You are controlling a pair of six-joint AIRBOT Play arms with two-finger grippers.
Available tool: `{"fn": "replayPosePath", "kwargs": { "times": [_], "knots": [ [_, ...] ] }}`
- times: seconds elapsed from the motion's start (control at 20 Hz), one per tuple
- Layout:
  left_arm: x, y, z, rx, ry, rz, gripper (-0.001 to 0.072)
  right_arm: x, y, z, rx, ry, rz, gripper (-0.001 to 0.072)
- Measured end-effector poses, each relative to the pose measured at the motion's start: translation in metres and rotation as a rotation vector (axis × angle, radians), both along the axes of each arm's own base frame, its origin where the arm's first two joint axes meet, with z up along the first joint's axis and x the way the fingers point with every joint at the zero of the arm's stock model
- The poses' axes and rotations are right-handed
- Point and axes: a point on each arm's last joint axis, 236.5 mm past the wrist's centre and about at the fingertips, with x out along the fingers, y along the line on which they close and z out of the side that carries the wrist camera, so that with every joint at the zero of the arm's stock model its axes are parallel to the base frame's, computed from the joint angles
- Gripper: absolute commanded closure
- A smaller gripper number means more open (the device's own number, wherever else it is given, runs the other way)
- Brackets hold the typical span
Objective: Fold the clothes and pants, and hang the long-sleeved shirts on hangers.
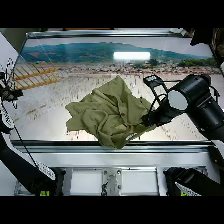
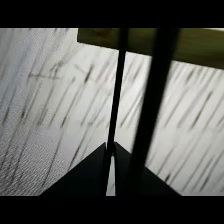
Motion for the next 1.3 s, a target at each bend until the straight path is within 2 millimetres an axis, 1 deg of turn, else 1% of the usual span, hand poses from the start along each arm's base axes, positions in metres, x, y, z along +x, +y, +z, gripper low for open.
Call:
{"fn": "replayPosePath", "kwargs": {
  "times": [0.1, 0.15, 0.2, 0.25, 0.35, 0.45, 0.5, 0.55, 0.6, 0.65, 0.75, 0.8, 0.9, 1.0, 1.05, 1.15, 1.2, 1.3],
  "knots": [
    [-0.005, -0.006, 0.003, -0.024, 0.020, 0.011, 0.0698, 0.000, 0.000, 0.000, 0.000, 0.000, 0.000, 0.0698],
    [-0.006, -0.009, 0.007, -0.027, 0.023, 0.011, 0.0698, 0.000, 0.000, 0.000, 0.000, 0.000, 0.000, 0.0698],
    [-0.006, -0.012, 0.014, -0.028, 0.021, 0.009, 0.0698, 0.000, 0.000, 0.000, 0.000, 0.000, 0.000, 0.0698],
    [-0.005, -0.016, 0.025, -0.029, 0.017, 0.006, 0.0698, 0.000, 0.000, 0.000, 0.000, 0.001, 0.000, 0.0698],
    [0.008, -0.017, 0.065, 0.021, -0.046, -0.023, 0.0698, 0.000, 0.000, 0.000, 0.000, 0.000, 0.000, 0.0698],
    [0.013, -0.028, 0.104, 0.055, -0.082, -0.058, 0.0697, 0.000, 0.000, 0.000, 0.000, 0.000, 0.000, 0.0698],
    [0.016, -0.035, 0.125, 0.072, -0.102, -0.079, 0.0697, 0.000, 0.000, 0.000, -0.001, 0.000, 0.000, 0.0698],
    [0.022, -0.044, 0.151, 0.096, -0.138, -0.104, 0.0697, 0.000, 0.000, 0.000, 0.000, 0.001, 0.000, 0.0698],
    [0.024, -0.055, 0.175, 0.114, -0.162, -0.132, 0.0697, 0.000, 0.000, 0.000, 0.000, 0.001, 0.000, 0.0698],
    [0.025, -0.068, 0.195, 0.124, -0.176, -0.163, 0.0697, 0.000, 0.000, 0.000, 0.000, 0.001, 0.000, 0.0698],
    [0.029, -0.104, 0.235, 0.133, -0.217, -0.255, 0.0697, 0.000, 0.000, 0.000, 0.000, 0.000, 0.000, 0.0698],
    [0.031, -0.126, 0.255, 0.126, -0.248, -0.316, 0.0697, 0.000, 0.000, 0.000, 0.000, 0.001, 0.000, 0.0698],
    [0.030, -0.186, 0.288, 0.072, -0.295, -0.490, 0.0697, 0.000, 0.000, 0.000, 0.000, 0.000, 0.000, 0.0698],
    [0.021, -0.250, 0.315, 0.007, -0.330, -0.686, 0.0697, 0.000, 0.000, 0.000, 0.000, 0.000, 0.000, 0.0698],
    [0.013, -0.279, 0.325, -0.026, -0.337, -0.775, 0.0697, 0.000, 0.000, 0.000, 0.000, 0.001, 0.000, 0.0698],
    [-0.012, -0.330, 0.334, -0.101, -0.304, -0.930, 0.0697, 0.000, 0.000, 0.000, 0.000, 0.001, 0.000, 0.0698],
    [-0.029, -0.352, 0.335, -0.141, -0.267, -1.001, 0.0697, 0.000, 0.000, 0.000, -0.001, 0.000, 0.000, 0.0698],
    [-0.060, -0.385, 0.332, -0.215, -0.186, -1.110, 0.0697, 0.000, 0.000, 0.000, 0.000, 0.001, 0.000, 0.0698]
  ]
}}
